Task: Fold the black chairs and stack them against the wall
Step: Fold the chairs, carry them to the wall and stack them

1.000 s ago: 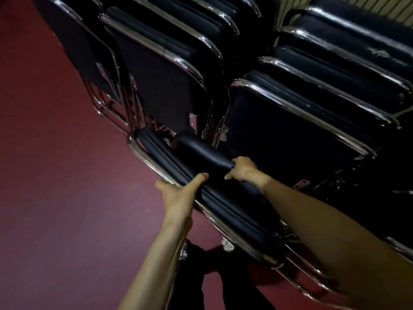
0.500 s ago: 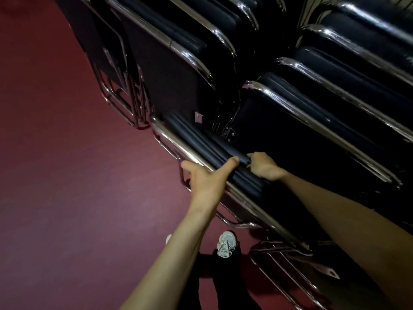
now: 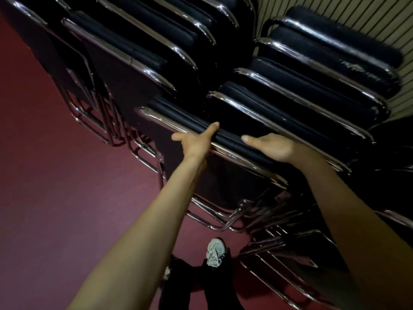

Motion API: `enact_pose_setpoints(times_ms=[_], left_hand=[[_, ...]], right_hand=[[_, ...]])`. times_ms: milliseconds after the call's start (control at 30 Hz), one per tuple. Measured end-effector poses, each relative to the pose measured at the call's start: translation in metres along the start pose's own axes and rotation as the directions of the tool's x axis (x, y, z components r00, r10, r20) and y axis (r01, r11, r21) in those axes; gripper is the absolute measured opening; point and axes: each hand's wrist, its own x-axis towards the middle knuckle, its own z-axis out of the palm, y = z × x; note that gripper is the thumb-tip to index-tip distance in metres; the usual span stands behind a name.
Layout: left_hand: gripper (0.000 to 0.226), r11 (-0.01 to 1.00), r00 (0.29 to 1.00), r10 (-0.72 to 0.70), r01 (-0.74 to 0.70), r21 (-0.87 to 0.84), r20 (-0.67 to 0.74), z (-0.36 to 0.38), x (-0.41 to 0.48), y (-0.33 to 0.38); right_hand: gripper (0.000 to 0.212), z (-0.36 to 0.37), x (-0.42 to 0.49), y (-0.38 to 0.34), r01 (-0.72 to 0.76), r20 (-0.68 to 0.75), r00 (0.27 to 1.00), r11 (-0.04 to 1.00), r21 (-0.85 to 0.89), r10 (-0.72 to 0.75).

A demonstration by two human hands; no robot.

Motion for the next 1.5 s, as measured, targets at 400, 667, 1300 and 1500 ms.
enact_pose_setpoints(times_ms=[400,667,1300,1500], left_hand=[[0.122,0.999,0.997,-0.051,0.051,0.008,0.052,-0.006,-0.002,-0.008],[0.119,0.994,0.989,-0.096,0.101,-0.037,0.115,-0.006,-0.027,-0.023],[0.018,0.951,0.896,-0.105,0.217,-0.221,0.431,0.011,-0.034,-0.022],[0.021,0.942,0.938,-0.077,0.179,-0.283,0.337,-0.014,-0.026,-0.027]], right_hand=[[0.08,0.043,-0.04,0.006,-0.017,-0.321,0.934,0.873,-0.487,-0.16],[0.072,0.055,-0.074,0.03,-0.034,-0.369,0.921,0.918,-0.394,-0.125],[0.071,0.067,-0.04,0.074,0.068,-0.718,0.647,0.957,-0.282,-0.258],[0.069,0.078,-0.038,0.048,0.124,-0.699,0.644,0.944,-0.307,-0.312]])
